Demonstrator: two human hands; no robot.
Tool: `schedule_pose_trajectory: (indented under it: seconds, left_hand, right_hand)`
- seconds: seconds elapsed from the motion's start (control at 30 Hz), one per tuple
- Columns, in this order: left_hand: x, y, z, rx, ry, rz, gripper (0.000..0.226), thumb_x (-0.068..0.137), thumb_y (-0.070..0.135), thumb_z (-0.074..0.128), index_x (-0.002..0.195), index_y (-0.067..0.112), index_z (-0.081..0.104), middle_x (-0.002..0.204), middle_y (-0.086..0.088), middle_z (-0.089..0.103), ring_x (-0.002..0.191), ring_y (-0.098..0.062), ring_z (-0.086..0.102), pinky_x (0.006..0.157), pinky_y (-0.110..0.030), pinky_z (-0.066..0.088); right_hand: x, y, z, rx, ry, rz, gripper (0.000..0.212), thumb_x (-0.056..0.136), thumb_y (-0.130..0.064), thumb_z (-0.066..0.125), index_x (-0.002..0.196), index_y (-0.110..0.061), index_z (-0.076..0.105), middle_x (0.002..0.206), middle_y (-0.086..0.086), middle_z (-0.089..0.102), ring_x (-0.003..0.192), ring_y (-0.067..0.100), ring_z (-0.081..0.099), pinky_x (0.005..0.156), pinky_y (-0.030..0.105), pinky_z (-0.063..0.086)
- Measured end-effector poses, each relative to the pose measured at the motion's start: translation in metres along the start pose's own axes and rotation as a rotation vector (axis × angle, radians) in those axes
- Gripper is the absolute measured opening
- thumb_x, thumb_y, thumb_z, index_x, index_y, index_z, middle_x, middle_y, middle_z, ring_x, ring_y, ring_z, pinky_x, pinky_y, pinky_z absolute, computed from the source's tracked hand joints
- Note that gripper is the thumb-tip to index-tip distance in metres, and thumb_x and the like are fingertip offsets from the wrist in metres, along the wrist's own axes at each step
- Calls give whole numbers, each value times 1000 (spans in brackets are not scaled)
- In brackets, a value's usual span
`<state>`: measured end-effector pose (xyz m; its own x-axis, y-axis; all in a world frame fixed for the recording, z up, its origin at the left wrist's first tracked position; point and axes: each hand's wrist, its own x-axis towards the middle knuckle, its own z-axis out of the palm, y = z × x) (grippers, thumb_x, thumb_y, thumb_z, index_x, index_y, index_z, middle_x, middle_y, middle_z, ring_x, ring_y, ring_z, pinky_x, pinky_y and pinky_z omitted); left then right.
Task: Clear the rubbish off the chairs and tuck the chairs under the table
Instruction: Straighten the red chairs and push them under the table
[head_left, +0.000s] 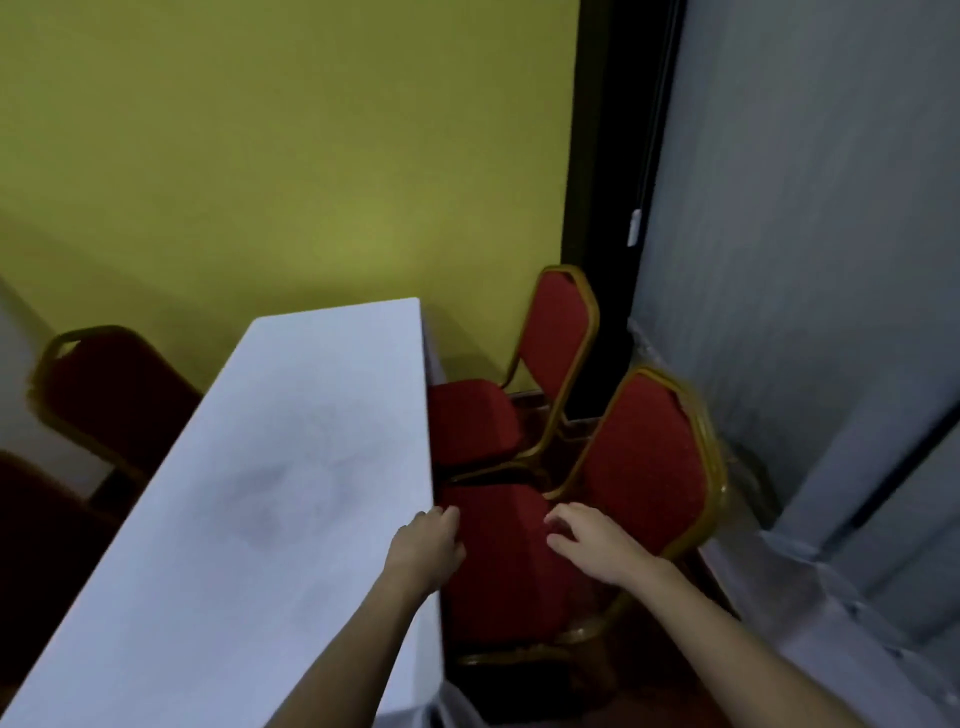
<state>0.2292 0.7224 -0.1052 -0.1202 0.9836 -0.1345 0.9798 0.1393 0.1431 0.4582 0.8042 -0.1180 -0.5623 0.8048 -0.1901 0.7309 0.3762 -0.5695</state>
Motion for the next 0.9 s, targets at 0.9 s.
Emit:
schedule_pose_trajectory:
  seconds: [0.9]
  left_hand:
    - [308,296,-18,-362,-165,118,57,82,47,56,125,12,44,124,-13,53,112,-34,56,92,-46,49]
  right_hand:
    - [129,253,-263,-48,195,41,29,91,-19,51,120,-21,57,119,2,59,112,15,56,98,36,46]
